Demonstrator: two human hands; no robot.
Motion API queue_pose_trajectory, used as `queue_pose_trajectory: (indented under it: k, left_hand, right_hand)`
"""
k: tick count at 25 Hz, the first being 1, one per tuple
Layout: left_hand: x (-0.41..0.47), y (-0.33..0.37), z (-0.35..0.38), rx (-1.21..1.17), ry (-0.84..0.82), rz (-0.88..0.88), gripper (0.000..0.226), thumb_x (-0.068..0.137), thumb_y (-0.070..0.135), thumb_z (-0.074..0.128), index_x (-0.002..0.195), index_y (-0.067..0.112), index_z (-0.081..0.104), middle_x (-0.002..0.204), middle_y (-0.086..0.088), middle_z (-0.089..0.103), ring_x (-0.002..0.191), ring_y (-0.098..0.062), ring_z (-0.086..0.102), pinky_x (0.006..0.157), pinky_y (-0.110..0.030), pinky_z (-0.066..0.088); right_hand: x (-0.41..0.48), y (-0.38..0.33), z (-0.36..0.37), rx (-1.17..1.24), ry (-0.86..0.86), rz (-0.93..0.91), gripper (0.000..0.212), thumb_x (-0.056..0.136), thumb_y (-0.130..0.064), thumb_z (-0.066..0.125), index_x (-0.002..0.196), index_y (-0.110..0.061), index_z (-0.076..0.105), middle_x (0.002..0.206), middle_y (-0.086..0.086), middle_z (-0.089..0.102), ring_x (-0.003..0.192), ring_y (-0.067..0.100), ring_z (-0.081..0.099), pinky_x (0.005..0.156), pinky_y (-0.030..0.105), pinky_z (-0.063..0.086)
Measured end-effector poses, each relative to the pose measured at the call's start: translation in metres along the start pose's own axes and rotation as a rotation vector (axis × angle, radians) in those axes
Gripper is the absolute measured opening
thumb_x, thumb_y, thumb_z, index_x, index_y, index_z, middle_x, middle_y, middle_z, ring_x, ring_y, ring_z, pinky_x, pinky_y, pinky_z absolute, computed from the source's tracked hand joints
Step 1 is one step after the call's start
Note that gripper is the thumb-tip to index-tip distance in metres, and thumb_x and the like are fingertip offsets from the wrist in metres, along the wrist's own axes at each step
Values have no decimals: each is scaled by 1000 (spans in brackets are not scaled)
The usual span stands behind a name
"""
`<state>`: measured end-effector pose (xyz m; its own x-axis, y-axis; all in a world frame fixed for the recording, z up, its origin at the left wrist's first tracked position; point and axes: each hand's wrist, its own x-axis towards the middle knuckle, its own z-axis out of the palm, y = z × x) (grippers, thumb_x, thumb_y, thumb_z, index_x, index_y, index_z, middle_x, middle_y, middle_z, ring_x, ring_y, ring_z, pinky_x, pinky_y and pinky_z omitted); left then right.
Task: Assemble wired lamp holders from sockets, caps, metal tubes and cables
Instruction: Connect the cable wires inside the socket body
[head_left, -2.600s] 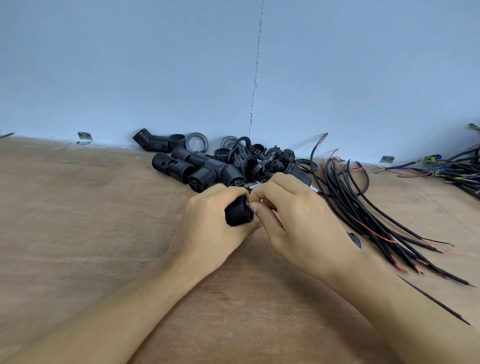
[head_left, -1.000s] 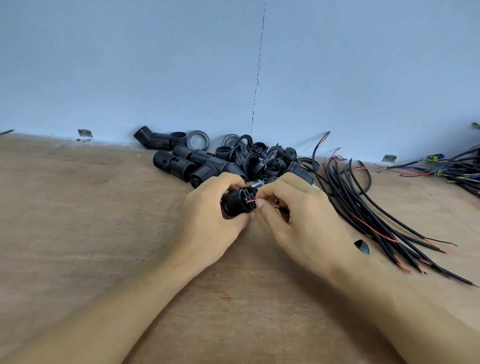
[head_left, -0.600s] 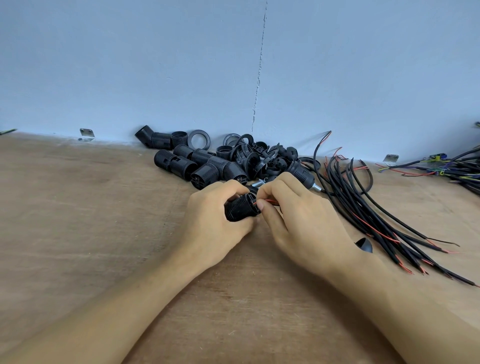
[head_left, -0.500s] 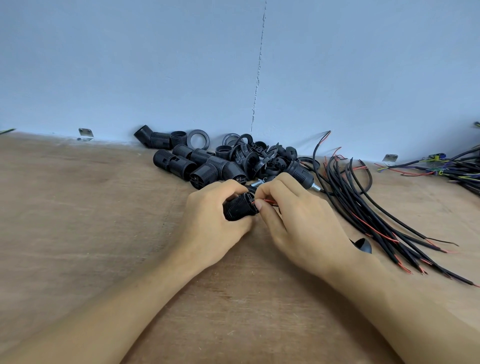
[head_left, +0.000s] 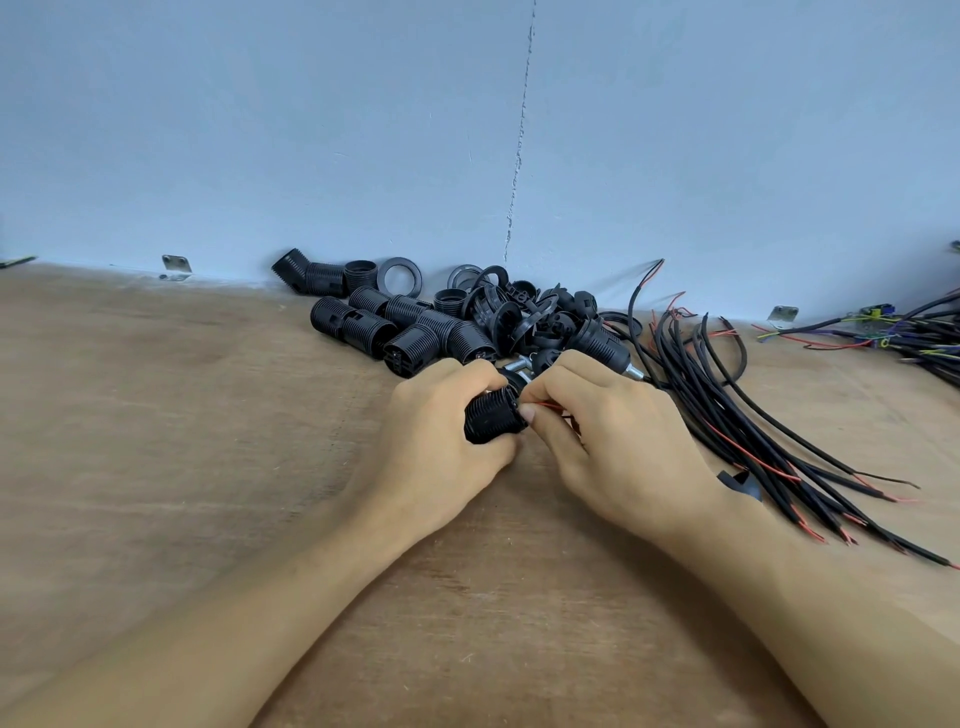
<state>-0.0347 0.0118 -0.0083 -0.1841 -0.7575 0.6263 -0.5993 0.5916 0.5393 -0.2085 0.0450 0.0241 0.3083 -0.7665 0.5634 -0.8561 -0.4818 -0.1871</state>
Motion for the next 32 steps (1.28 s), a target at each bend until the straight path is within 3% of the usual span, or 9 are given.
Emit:
queue_pose_trajectory:
  k: [8, 13, 19, 26, 32]
  left_hand:
    - [1, -6, -2, -76, -42, -17, 28, 71, 27, 85, 94, 32, 70, 81, 9, 63, 76, -9, 61, 66, -34, 52]
    - [3, -5, -1, -49, -39, 8, 26, 72, 30, 83, 96, 30, 73, 83, 10, 64, 77, -7, 60, 69, -29, 47]
    - [3, -4, -3, -46, -40, -17, 28, 70, 27, 88, 95, 27, 74, 83, 9, 65, 78, -7, 60, 71, -28, 47]
    - [3, -5, -3, -85, -43, -46, 28, 69, 24, 89, 93, 26, 74, 82, 8, 66, 77, -9, 63, 69, -39, 54]
    - [3, -6, -2, -73, -45, -29, 29, 69, 27, 88, 93, 29, 72, 83, 10, 64, 78, -8, 62, 68, -38, 54]
  right_hand:
    - [-1, 3, 5, 108, 40, 6, 6, 96, -21, 65, 98, -21, 71, 89, -13, 56, 78, 15, 59, 66, 40, 51]
    - [1, 10, 6, 200, 53, 50, 7, 89, -14, 69, 94, -18, 68, 90, -12, 56, 74, -4, 49, 69, 9, 33]
    - [-1, 11, 3, 149, 11, 41, 5, 95, -19, 64, 96, -23, 67, 93, -15, 58, 83, 10, 55, 70, 36, 50]
    - [-5, 5, 6, 92, 10, 27, 4, 95, -23, 62, 97, -25, 65, 94, -13, 59, 84, 16, 60, 67, 40, 51]
    - [-8, 6, 11, 30, 57, 23, 3, 96, -27, 60, 97, -26, 62, 95, -11, 59, 82, 14, 57, 62, 37, 49]
